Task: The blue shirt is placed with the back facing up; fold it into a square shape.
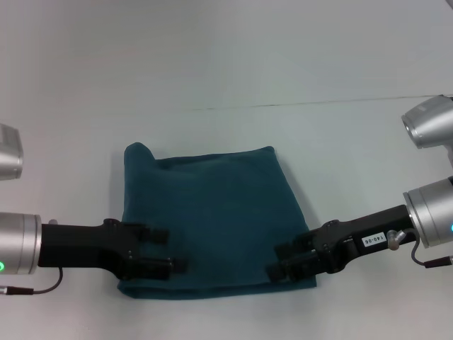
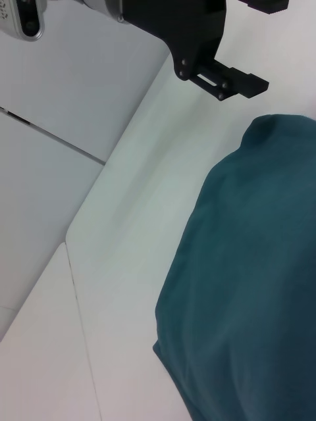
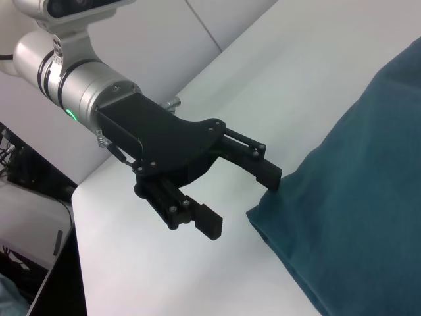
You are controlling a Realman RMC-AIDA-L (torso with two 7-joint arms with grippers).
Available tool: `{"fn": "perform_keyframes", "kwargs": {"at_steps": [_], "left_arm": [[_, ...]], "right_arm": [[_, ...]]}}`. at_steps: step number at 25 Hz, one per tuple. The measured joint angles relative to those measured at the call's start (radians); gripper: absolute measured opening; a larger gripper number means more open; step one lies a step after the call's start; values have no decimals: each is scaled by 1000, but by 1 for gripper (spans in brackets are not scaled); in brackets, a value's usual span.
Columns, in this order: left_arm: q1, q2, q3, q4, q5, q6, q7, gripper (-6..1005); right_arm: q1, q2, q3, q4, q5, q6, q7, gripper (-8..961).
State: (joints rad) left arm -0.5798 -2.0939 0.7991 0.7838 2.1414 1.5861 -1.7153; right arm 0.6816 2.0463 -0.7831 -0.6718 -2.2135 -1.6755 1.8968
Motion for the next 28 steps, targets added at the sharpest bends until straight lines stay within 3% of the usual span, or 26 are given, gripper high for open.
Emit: {"fn": "perform_keyframes", "kwargs": {"at_steps": [28], "left_arm": [[3, -1, 0, -6, 8, -9, 0, 824]], "right_arm": [[1, 2, 0, -2, 0, -2, 2, 724]]}}
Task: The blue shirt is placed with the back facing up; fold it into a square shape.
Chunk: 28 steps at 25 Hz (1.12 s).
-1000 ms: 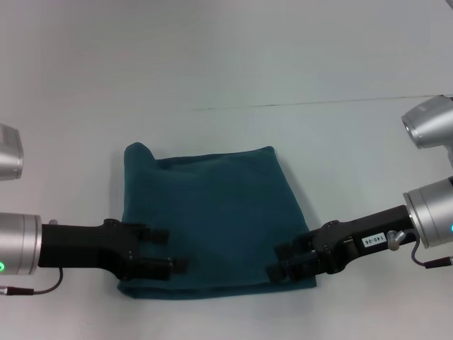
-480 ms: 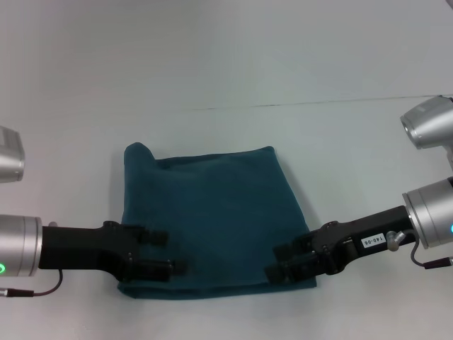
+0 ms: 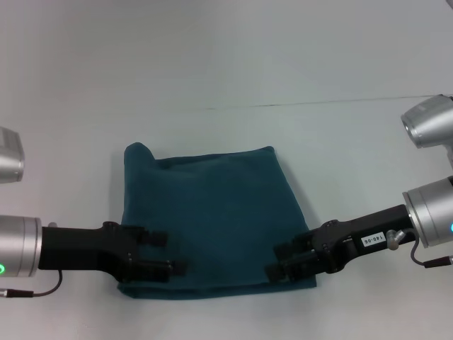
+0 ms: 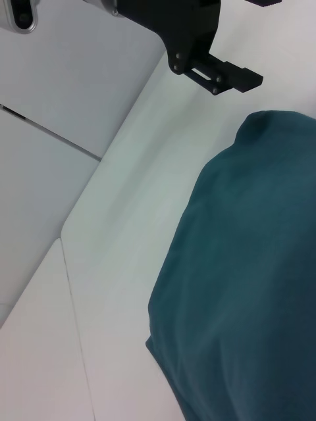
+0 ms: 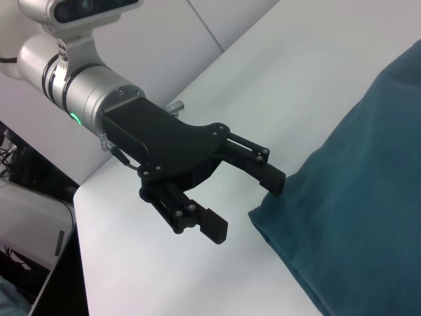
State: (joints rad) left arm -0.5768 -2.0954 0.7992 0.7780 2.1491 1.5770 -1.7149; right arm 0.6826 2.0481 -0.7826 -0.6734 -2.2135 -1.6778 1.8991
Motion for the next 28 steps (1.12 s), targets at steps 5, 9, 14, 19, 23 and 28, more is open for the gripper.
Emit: {"fn": "perform_keyframes", "kwargs": {"at_steps": [5, 9, 14, 19, 23, 28], "left_arm": [[1, 0, 0, 1, 0, 0, 0, 824], [2, 0, 0, 1, 0, 0, 0, 823], [2, 1, 0, 2, 0, 0, 0, 823], [2, 2, 1, 3, 0, 0, 0, 823], [2, 3, 0, 3, 0, 0, 0, 823], [4, 3, 0, 5, 0, 0, 0, 824]], "right_arm": [[0, 2, -1, 0, 0, 1, 0, 724], [0, 3, -1, 0, 0, 1, -1, 724], [0, 3, -1, 0, 0, -2, 0, 724], [0, 3, -1, 0, 0, -1, 0, 724], [0, 2, -1, 0, 0, -2, 0, 724], [-9, -9, 3, 0, -4, -5, 4, 723]]}}
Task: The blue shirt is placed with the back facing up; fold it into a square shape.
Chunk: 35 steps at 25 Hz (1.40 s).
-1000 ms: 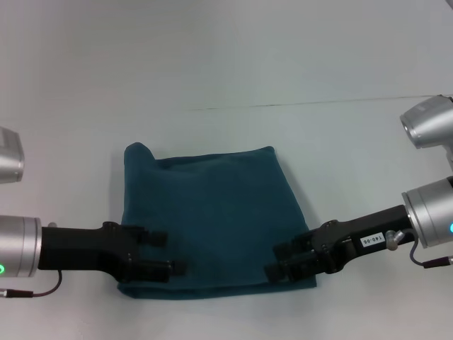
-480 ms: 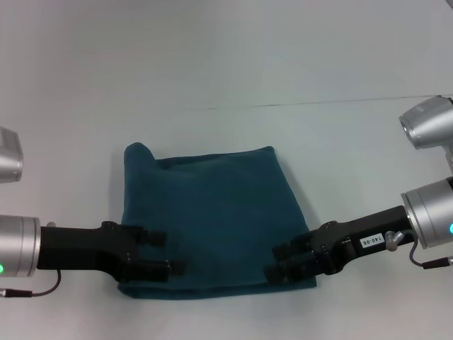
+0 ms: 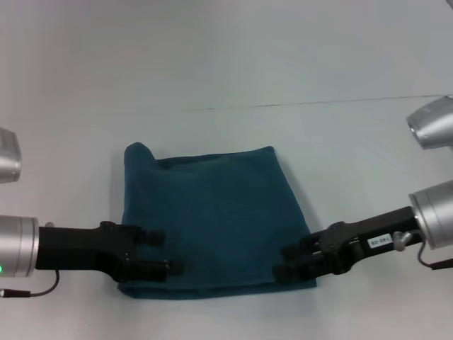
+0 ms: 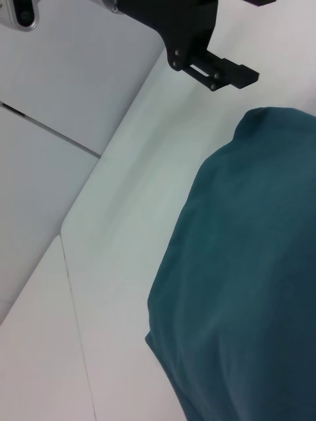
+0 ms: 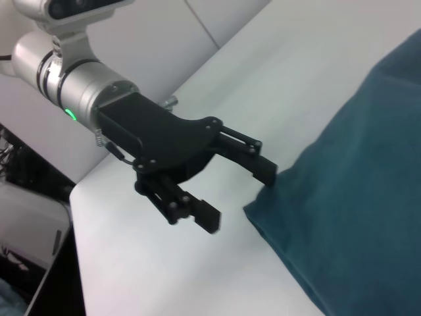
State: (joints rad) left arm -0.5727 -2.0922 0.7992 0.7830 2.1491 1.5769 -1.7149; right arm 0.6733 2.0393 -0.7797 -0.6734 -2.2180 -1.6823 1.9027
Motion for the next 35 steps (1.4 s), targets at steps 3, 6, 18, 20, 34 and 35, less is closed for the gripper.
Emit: {"fn": "perform_keyframes", "kwargs": {"at_steps": [3, 6, 18, 20, 34, 35], "left_arm": [[1, 0, 0, 1, 0, 0, 0, 824], [2, 0, 0, 2, 0, -1, 0, 824], [2, 0, 0, 1, 0, -2, 0, 823], [2, 0, 0, 1, 0, -2, 0, 823], [-2, -2, 0, 1, 0, -14, 0, 823], [-2, -2, 0, 1, 0, -14, 0, 823]], "right_arm": [[-17, -16, 17, 0, 4, 1, 2, 723], [-28, -23, 57, 0, 6, 4, -3, 724], [-10, -9, 65, 0, 8, 24, -14, 723], [-8, -8, 68, 0, 8, 27, -14, 723], [11, 10, 67, 4, 36, 90, -16, 724], [11, 10, 66, 5, 36, 90, -16, 724]]}}
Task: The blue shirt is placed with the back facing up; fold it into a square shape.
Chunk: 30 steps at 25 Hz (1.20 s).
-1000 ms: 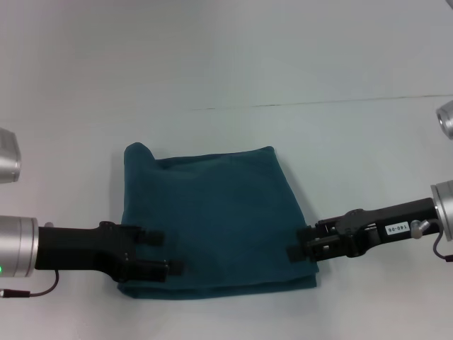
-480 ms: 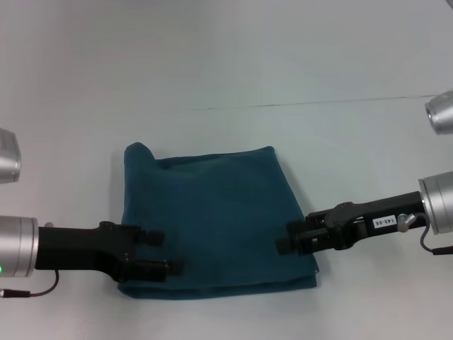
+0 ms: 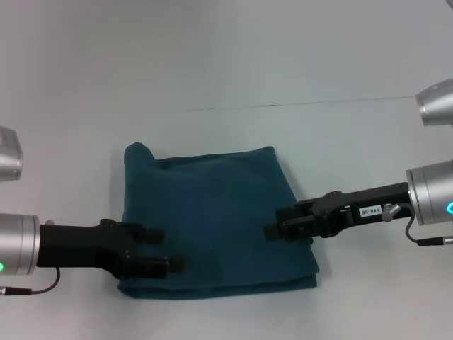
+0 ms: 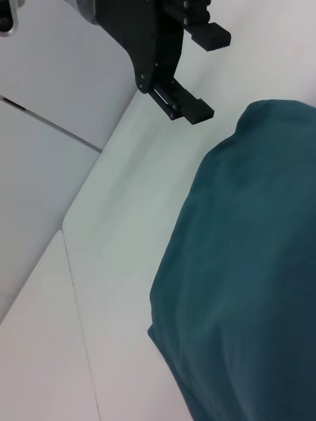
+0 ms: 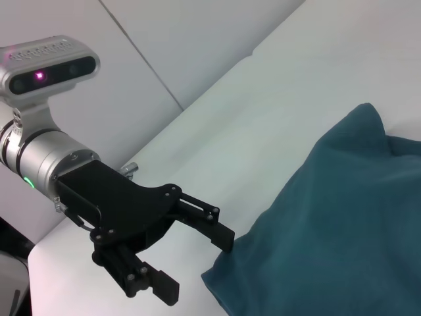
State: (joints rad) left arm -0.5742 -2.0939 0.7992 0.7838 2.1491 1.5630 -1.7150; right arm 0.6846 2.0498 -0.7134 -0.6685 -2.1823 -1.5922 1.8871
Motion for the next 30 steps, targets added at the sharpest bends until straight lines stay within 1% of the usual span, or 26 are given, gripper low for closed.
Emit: {"fn": "perform_keyframes", "kwargs": {"at_steps": [16, 30], "left_arm": [[4, 0, 0, 0, 0, 0, 0, 824], [-12, -3, 0, 0, -20, -17, 0, 823]], "right_arm": [[0, 1, 0, 3, -1, -4, 0, 724], [1, 1, 1, 2, -1, 4, 0, 723]]}}
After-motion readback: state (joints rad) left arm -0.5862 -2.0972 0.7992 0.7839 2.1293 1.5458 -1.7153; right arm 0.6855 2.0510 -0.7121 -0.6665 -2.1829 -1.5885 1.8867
